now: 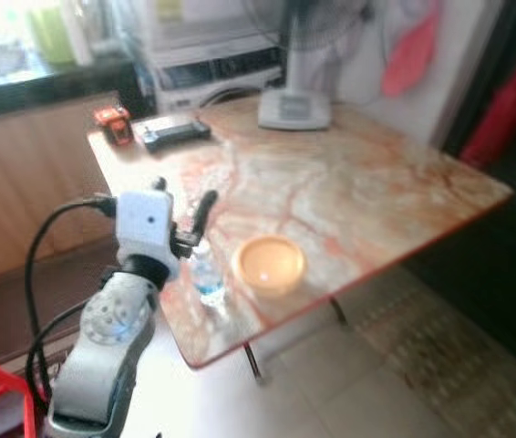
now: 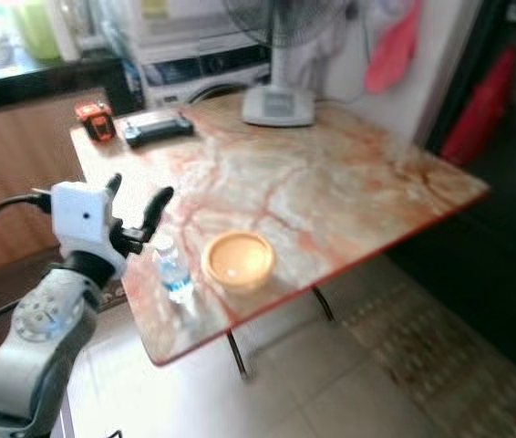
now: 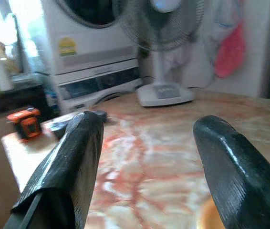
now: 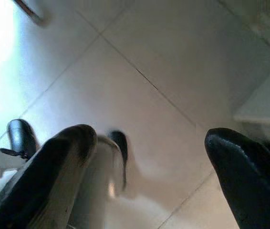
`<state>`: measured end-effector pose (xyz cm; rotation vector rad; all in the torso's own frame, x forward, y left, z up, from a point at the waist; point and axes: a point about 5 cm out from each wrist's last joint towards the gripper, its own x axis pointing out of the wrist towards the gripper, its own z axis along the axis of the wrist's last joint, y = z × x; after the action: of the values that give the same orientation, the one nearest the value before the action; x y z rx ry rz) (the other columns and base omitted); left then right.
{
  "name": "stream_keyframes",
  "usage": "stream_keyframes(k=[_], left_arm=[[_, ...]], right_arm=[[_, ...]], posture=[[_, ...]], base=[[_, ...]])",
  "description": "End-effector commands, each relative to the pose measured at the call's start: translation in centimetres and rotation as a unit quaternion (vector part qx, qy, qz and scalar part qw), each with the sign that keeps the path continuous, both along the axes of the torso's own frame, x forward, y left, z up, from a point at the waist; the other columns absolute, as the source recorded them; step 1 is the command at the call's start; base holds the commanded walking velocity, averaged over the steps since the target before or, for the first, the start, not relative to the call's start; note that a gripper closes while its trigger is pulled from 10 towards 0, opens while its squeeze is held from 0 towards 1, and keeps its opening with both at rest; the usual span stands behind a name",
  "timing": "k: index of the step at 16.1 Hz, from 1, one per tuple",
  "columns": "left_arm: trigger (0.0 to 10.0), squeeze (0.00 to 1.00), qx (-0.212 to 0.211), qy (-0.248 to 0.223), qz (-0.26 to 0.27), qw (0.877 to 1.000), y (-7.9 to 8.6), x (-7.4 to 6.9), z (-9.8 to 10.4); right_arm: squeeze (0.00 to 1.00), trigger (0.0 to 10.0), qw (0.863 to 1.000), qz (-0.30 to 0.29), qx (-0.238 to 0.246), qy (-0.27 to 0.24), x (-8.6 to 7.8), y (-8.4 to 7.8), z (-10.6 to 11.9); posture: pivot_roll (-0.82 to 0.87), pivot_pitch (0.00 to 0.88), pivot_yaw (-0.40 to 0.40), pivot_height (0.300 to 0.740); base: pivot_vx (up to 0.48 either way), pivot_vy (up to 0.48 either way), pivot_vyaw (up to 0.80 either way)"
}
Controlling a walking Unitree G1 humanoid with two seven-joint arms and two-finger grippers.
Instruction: Restocking fridge
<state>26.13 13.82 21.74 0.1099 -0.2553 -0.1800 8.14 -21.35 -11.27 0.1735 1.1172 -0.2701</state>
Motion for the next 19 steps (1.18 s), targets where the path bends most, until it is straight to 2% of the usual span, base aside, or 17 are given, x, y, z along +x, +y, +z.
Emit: stream_keyframes(k=[1, 3, 8, 10, 11, 13, 15, 19], left_arm=[[10.0, 0.00, 0.007, -0.007, 0.008, 1.000, 0.3, -0.1, 0.4], [10.0, 0.00, 0.014, -0.011, 0.011, 1.000, 0.2, 0.1, 0.5], [10.0, 0.00, 0.012, -0.024, 0.010, 1.000, 0.1, 0.1, 0.8], [10.0, 0.00, 0.020, -0.019, 0.007, 1.000, -0.1, 0.1, 0.7], [10.0, 0.00, 0.024, -0.011, 0.003, 1.000, -0.1, 0.2, 0.5], [10.0, 0.00, 0.007, -0.002, -0.002, 1.000, -0.2, -0.4, 0.2], [10.0, 0.00, 0.021, 0.025, -0.016, 0.999, -0.4, -1.2, -0.4], [10.0, 0.00, 0.021, 0.079, -0.069, 0.994, -0.5, -1.9, 0.6]], right_arm=[[0.00, 10.0, 1.000, 0.005, 0.006, -0.006, 0.5, 0.6, 0.0], [0.00, 10.0, 1.000, 0.020, 0.002, -0.005, 0.7, 0.5, 0.1], [0.00, 10.0, 1.000, 0.013, 0.003, -0.008, 0.9, 0.4, 0.1], [0.00, 10.0, 1.000, 0.014, 0.003, -0.009, 1.0, 0.4, 0.1], [0.00, 10.0, 1.000, 0.015, 0.003, -0.009, 1.0, 0.4, 0.1], [0.00, 10.0, 1.000, 0.019, 0.002, -0.008, 1.1, 0.5, 0.1], [0.00, 10.0, 1.000, 0.020, 0.002, -0.008, 1.0, 0.5, 0.1], [0.00, 10.0, 1.000, 0.031, -0.001, -0.005, 1.1, 0.5, 0.1]], posture=[[0.18, 0.000, -0.028, 0.740], [0.18, 0.000, -0.031, 0.740], [0.17, 0.000, -0.037, 0.740], [0.17, 0.000, -0.038, 0.740], [0.17, 0.000, -0.040, 0.740], [0.18, 0.000, -0.040, 0.740], [0.19, 0.000, -0.042, 0.740], [0.21, 0.000, -0.051, 0.740]], base=[[0.285, 0.000, 0.00], [0.323, 0.000, 0.00], [0.331, 0.000, 0.00], [0.000, 0.000, 0.00], [0.000, 0.000, 0.00], [0.000, 0.000, 0.00], [0.000, 0.000, 0.00], [0.000, 0.000, 0.00]])
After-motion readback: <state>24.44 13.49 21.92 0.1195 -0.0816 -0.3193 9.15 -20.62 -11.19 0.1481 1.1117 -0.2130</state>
